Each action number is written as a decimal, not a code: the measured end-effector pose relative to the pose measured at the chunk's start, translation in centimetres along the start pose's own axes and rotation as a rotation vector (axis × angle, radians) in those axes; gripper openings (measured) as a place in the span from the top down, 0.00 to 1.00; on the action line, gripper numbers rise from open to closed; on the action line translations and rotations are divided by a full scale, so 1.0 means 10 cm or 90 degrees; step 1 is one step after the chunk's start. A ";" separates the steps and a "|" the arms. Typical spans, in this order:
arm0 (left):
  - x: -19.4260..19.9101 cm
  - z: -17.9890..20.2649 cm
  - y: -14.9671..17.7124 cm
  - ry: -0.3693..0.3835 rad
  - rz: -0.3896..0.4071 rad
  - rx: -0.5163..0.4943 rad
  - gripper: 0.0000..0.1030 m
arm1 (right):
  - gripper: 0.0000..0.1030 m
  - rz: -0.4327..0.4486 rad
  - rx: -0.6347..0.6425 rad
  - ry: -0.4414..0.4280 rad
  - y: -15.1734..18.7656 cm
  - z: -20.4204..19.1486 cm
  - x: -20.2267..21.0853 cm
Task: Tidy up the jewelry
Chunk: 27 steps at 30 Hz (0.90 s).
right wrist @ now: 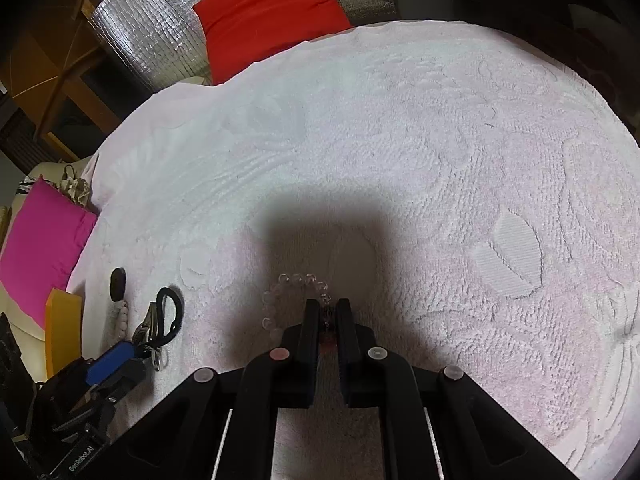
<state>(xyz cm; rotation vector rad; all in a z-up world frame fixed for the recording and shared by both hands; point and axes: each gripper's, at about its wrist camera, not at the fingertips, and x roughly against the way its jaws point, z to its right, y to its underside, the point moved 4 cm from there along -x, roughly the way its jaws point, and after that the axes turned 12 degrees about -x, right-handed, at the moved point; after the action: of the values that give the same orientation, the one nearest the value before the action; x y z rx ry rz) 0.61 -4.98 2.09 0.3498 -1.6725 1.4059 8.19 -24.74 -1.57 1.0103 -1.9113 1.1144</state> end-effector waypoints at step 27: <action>0.20 -0.41 0.21 -0.052 -0.025 -0.045 0.47 | 0.91 0.004 0.009 0.011 -0.01 -0.01 -0.01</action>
<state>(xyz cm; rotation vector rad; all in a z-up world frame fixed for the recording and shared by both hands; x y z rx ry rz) -0.18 -0.03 2.10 0.4017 -1.7673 1.3153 8.36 -24.65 -1.63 0.9997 -1.8975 1.1386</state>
